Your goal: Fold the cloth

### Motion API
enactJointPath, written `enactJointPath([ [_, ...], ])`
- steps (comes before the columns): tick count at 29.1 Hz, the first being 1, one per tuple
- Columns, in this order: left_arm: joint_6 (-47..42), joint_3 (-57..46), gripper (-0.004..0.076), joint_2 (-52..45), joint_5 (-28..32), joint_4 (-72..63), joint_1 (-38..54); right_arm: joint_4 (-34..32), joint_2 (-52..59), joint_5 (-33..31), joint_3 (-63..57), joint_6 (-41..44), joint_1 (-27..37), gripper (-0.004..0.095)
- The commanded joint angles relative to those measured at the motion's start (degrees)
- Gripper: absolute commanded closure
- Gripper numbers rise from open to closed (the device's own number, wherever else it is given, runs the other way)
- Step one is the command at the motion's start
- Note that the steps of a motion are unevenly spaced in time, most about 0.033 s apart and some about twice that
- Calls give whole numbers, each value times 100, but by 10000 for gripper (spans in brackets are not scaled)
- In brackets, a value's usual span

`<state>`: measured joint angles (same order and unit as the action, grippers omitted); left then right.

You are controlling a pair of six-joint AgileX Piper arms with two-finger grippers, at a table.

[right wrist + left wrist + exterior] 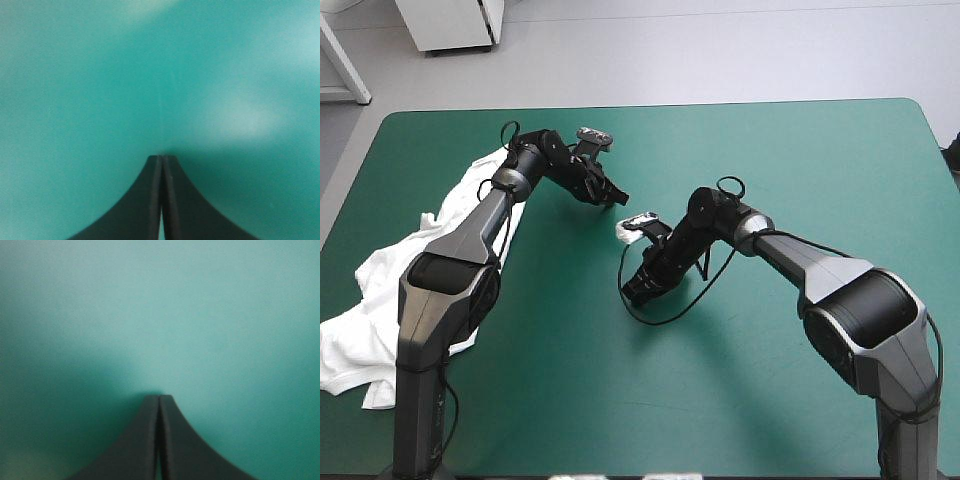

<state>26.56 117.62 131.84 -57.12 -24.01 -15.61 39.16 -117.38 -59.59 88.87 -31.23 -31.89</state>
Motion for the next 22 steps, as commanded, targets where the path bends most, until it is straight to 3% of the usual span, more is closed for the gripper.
enactJointPath([
  [1,-21,172,733,-377,105,-189,-10,109,283,-69,144,-21,13,925],
  [16,-21,172,733,-377,95,-189,-10,109,283,-69,144,-21,13,925],
  [22,-67,361,733,-568,-420,102,-10,-222,372,-505,503,-38,141,925],
])
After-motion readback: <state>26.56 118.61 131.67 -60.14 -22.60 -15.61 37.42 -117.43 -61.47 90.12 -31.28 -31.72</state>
